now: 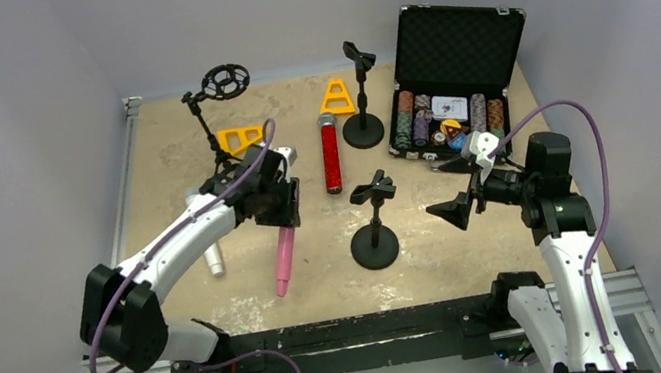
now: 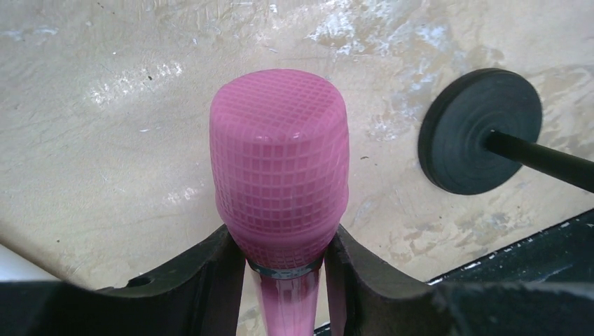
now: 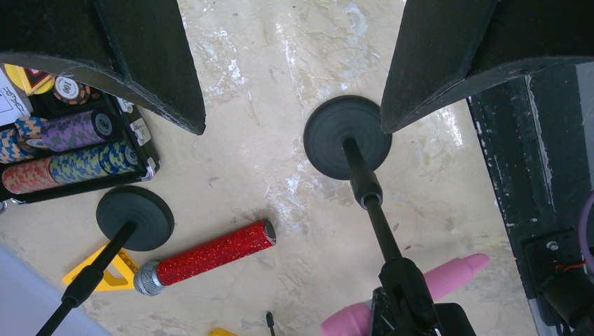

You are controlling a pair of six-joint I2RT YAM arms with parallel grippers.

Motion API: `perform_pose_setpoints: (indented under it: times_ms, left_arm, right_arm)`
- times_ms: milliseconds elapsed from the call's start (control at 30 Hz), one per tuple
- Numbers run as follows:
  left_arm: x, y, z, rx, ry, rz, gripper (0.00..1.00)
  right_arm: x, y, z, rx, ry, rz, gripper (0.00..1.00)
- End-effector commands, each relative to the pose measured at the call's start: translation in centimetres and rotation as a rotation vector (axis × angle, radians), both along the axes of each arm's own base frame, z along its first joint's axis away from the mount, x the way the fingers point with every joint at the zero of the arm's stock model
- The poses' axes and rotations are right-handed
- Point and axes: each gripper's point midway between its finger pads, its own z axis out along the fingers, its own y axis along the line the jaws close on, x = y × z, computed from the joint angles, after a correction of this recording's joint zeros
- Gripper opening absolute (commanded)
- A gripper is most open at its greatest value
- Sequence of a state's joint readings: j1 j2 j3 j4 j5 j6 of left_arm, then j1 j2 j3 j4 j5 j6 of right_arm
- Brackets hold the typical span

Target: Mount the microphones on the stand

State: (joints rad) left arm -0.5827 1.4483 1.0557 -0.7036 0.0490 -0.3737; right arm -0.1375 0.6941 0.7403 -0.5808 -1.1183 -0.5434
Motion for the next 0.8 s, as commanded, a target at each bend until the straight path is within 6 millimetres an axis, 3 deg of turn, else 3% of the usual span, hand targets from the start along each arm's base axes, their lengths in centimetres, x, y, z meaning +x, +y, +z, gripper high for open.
perform_pose_setpoints:
  times_ms: [0,200,433,633,767]
  left_arm:
    - [-0.1,-0.6,3.8,-0.092,-0.118,-0.050,0.00]
    - [-1.0,-0.4,9.1,-0.184,-0.266,-0.112,0.00]
    - [-3.6,-0.2,15.3,-0.281,-0.500,-0.324,0.00]
    - [-6.1,0.1,18.0,-0.334,-0.663,-0.483,0.00]
    - [-7.3,0.5,18.8,-0.334,-0.746,-0.557,0.00]
  right_arm:
    - [0.0,0.2,1.5,-0.004,-0.044,0.019,0.98]
    - [0.0,0.2,1.4,-0.003,-0.043,0.023,0.98]
    - [-0.6,0.5,1.5,-0.001,-0.055,0.054,0.98]
    - [-1.4,1.0,1.6,0.004,-0.082,0.109,0.98]
    - [-1.6,0.9,1.7,-0.034,-0.123,0.133,0.98]
